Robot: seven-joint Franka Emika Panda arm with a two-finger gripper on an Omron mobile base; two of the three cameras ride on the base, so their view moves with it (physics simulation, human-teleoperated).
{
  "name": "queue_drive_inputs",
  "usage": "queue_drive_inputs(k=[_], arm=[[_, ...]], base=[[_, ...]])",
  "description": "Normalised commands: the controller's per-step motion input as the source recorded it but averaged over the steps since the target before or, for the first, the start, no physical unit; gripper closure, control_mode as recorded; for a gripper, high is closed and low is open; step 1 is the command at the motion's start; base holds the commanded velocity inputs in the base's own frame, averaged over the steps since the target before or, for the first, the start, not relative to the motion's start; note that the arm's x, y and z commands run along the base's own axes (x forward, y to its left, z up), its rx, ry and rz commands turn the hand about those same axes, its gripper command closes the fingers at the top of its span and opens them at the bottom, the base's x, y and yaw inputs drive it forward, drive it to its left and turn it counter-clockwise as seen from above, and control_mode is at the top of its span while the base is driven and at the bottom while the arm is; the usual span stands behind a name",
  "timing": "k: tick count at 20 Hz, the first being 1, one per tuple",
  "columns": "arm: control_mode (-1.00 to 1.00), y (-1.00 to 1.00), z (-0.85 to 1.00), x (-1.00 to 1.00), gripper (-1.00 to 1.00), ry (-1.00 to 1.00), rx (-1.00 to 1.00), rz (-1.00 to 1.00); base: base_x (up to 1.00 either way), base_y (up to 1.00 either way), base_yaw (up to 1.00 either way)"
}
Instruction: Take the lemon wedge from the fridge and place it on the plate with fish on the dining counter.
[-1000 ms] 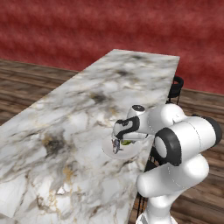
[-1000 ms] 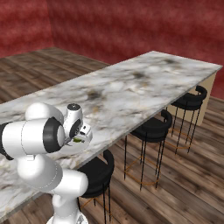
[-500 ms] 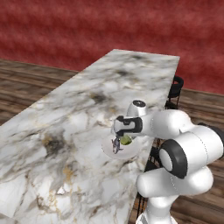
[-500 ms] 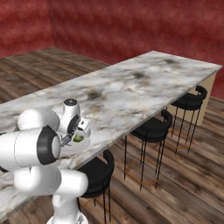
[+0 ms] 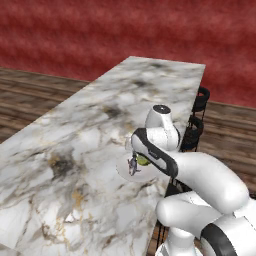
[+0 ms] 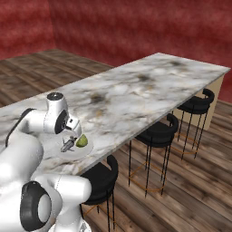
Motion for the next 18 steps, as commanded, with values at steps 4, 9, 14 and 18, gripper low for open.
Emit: queue_drive_inputs(k=[4,9,14,18], arm=[[-1.00,0.06,0.00,-1.00,-1.00,-0.08,0.00,0.00],[-1.00,-0.01,0.09,-1.00,-1.00,-0.50,-0.04,0.00],[-1.00,-0.03,0.79,-1.00,-1.00,-0.90,-0.07,-0.01],[-1.00,-0.08,0.92,-1.00,-1.00,-0.87,-0.03,0.00]], base=[[0.00,0.00,0.00],[0.00,0.00,0.00],[0.00,0.00,0.00],[0.00,0.00,0.00]])
